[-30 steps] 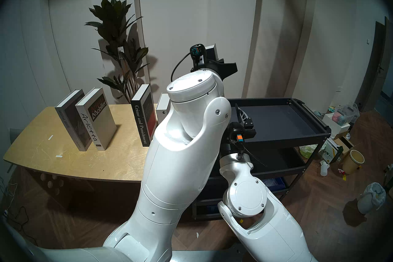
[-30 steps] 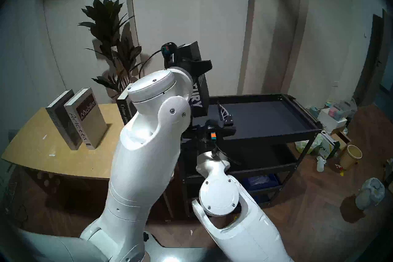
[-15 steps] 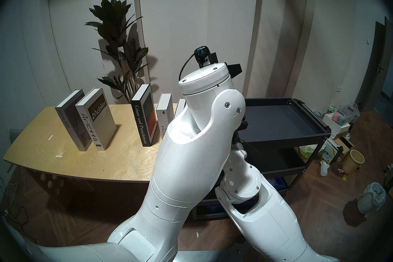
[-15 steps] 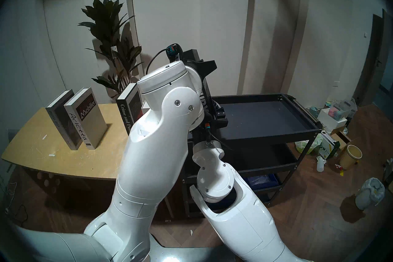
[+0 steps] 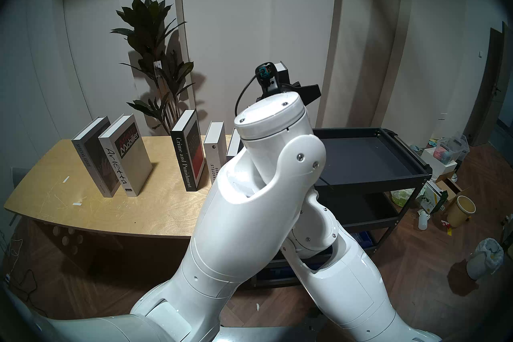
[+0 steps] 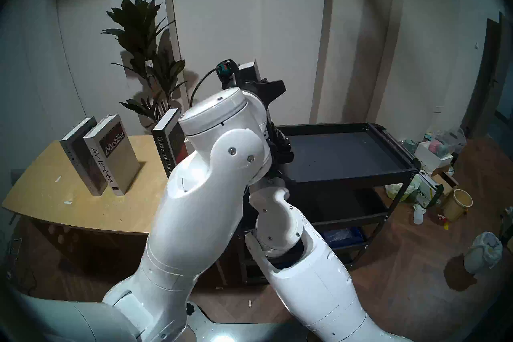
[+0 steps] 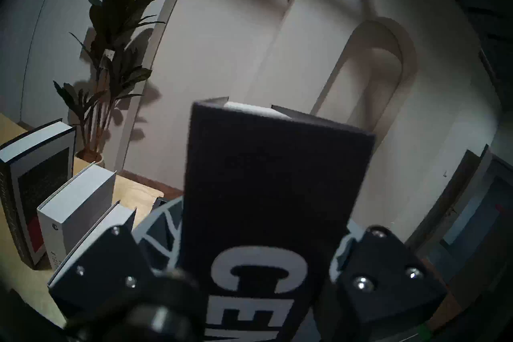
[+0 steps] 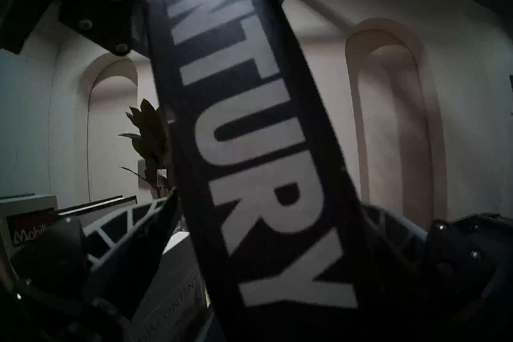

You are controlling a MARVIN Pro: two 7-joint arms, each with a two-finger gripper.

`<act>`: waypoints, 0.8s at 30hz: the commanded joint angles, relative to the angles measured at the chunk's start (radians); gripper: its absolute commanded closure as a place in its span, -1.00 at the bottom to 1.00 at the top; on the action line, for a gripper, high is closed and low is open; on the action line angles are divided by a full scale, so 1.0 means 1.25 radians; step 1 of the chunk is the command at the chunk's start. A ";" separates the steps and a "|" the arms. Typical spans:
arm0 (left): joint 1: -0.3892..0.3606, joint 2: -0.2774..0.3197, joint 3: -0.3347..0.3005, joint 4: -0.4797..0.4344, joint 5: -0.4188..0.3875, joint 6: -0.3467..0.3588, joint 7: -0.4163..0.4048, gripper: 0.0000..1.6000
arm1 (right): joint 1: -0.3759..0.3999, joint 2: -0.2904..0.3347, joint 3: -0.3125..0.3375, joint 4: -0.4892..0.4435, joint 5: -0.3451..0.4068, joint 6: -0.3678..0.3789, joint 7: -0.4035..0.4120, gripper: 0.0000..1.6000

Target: Move the books from the display table onto the shelf, standing them upright with spines facing out and tallest at one end

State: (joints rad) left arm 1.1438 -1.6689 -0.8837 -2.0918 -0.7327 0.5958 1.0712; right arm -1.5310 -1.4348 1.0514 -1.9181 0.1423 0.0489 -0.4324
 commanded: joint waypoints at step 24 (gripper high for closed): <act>-0.067 0.123 0.108 0.011 0.128 -0.122 -0.137 1.00 | 0.261 -0.089 -0.048 0.246 0.038 0.024 0.110 -1.00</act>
State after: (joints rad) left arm 1.1132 -1.5192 -0.7606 -2.0809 -0.5634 0.5043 0.9852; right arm -1.3005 -1.5301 1.0264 -1.6537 0.1902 0.0887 -0.3524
